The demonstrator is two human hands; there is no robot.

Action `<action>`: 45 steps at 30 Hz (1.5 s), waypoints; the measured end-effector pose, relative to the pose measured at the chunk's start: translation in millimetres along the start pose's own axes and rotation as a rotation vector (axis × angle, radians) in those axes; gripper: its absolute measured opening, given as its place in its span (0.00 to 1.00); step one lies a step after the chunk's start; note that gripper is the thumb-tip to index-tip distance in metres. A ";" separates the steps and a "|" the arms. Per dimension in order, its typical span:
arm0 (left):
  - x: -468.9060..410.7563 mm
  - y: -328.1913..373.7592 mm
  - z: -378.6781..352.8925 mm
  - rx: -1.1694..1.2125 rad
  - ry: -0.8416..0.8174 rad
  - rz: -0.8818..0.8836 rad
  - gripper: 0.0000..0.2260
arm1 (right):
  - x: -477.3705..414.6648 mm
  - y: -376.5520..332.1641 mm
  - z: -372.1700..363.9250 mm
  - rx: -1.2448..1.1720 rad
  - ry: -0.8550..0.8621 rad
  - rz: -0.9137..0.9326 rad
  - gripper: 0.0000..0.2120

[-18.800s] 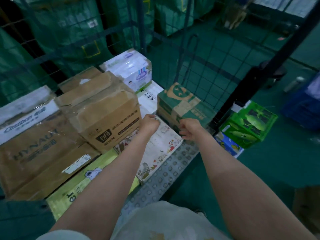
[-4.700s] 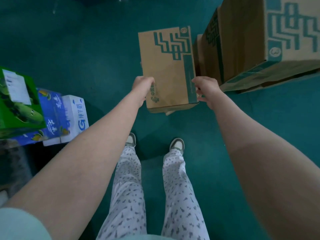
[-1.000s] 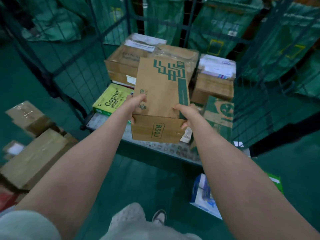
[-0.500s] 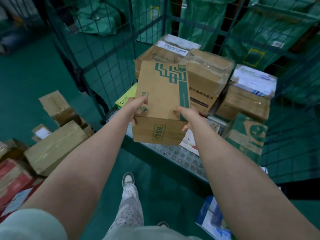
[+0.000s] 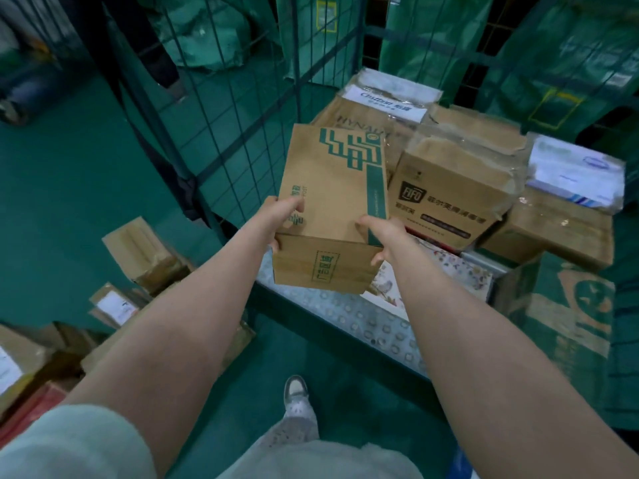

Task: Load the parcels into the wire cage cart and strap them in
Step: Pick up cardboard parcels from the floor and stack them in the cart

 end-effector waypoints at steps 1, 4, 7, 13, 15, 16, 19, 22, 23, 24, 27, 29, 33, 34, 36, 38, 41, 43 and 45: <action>-9.3 2.7 5.0 -0.005 -0.003 -0.002 0.29 | -4.6 -3.8 -7.6 -0.005 0.012 0.000 0.30; -35.7 6.9 18.2 -0.018 -0.011 0.012 0.28 | -18.5 -11.1 -31.6 -0.003 0.038 -0.019 0.30; -59.4 8.0 23.7 -0.015 -0.015 0.022 0.26 | -31.8 -13.5 -49.4 -0.004 0.055 -0.034 0.30; -104.0 3.6 21.8 0.005 -0.012 0.051 0.23 | -69.2 -13.4 -76.0 -0.029 0.079 -0.054 0.29; -123.2 2.2 17.3 0.010 -0.005 0.067 0.23 | -88.3 -14.6 -81.9 -0.023 0.089 -0.045 0.27; -131.5 1.8 15.4 0.007 -0.007 0.067 0.23 | -97.1 -15.2 -83.9 -0.015 0.095 -0.036 0.27; -162.9 -2.1 3.8 -0.012 -0.024 0.084 0.24 | -127.9 -13.3 -88.5 -0.002 0.122 -0.054 0.25; -198.0 -1.8 -12.4 -0.030 -0.025 0.113 0.26 | -167.2 -8.4 -96.2 -0.018 0.125 -0.094 0.26; -208.4 -1.6 -16.7 -0.039 -0.025 0.118 0.26 | -177.5 -5.5 -99.6 -0.027 0.120 -0.111 0.26; -217.6 -2.6 -21.6 -0.048 -0.029 0.124 0.26 | -186.5 -1.3 -103.6 -0.041 0.112 -0.137 0.26; -249.0 -2.0 -35.9 -0.066 -0.013 0.139 0.26 | -218.7 11.0 -116.5 -0.084 0.097 -0.215 0.25; -270.5 -6.7 -39.2 -0.077 0.021 0.140 0.26 | -237.0 20.2 -128.1 -0.102 0.098 -0.224 0.25; -325.9 -22.9 -32.9 -0.079 0.139 0.090 0.23 | -270.8 48.0 -168.7 -0.150 0.136 -0.211 0.23; -337.4 -24.2 -28.5 -0.089 0.166 0.068 0.22 | -275.0 52.7 -179.6 -0.162 0.144 -0.197 0.22; -355.5 -24.4 -19.2 -0.124 0.200 0.063 0.21 | -282.9 58.5 -201.0 -0.178 0.136 -0.189 0.25; -370.7 -24.5 -17.2 -0.150 0.180 0.092 0.25 | -295.0 59.8 -220.7 -0.178 0.122 -0.186 0.23; -387.9 -37.7 -26.7 -0.222 0.062 0.166 0.36 | -308.4 64.9 -236.6 -0.149 0.162 -0.177 0.21; -398.8 -49.5 -27.8 -0.231 0.058 0.187 0.37 | -312.4 68.6 -242.7 -0.144 0.197 -0.155 0.21; -406.0 -51.5 -23.7 -0.235 0.104 0.161 0.40 | -314.9 67.7 -248.3 -0.142 0.214 -0.116 0.20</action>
Point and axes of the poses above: each hand's wrist, its own x-axis away from the middle knuckle, its own z-axis out of the back of the hand, y = z × x, the point moved 10 cm from there along -x, towards the middle knuckle, and after that the axes turned 7 degrees about y, right-handed, at the moved point
